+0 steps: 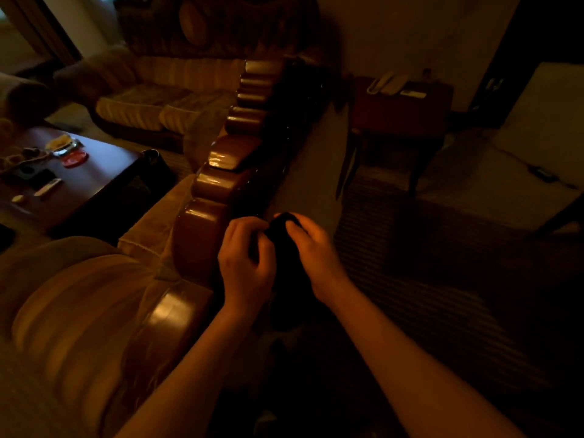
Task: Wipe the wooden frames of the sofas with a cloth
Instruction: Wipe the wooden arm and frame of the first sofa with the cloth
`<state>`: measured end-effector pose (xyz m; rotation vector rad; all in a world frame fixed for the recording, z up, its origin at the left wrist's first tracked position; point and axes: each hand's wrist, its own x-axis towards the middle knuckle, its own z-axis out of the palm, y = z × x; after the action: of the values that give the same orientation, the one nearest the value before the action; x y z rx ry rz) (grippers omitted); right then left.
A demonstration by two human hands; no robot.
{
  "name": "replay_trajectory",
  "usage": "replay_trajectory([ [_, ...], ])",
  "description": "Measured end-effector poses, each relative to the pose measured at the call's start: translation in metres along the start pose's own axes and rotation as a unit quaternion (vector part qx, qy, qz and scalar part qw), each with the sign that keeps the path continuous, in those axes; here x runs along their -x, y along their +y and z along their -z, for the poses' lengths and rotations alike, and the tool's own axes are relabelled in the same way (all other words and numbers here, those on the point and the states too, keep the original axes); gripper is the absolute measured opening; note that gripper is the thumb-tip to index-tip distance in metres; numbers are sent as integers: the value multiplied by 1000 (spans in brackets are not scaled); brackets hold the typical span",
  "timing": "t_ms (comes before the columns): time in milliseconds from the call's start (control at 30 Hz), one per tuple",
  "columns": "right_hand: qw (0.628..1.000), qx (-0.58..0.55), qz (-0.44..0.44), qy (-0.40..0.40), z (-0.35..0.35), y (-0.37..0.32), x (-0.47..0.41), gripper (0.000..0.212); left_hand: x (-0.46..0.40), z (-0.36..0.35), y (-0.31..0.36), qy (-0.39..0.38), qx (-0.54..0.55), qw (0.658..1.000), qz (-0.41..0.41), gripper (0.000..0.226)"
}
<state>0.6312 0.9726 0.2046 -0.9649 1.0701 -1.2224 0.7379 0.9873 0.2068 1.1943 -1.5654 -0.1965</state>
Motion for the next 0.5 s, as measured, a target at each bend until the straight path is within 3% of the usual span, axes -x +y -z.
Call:
replay_trajectory([
  [100, 1000, 4, 5, -17, 21, -28, -1, 18, 10, -19, 12, -26, 24, 997, 62, 44],
  [200, 998, 21, 31, -52, 45, -60, 1, 16, 20, -42, 12, -197, 139, 948, 208, 66],
  [267, 994, 46, 54, -78, 60, -83, 3, 12, 25, -59, 11, -322, 112, 898, 279, 73],
  [333, 990, 71, 77, -90, 76, -104, 4, 9, 24, -73, 19, -379, 114, 869, 296, 48],
  [400, 987, 105, 103, -68, 97, -119, 2, 11, 18, -84, 37, -363, 165, 865, 305, 26],
  [500, 962, 229, 148, -15, 139, -129, -4, 28, 0, -95, 65, -319, 237, 844, 361, 19],
])
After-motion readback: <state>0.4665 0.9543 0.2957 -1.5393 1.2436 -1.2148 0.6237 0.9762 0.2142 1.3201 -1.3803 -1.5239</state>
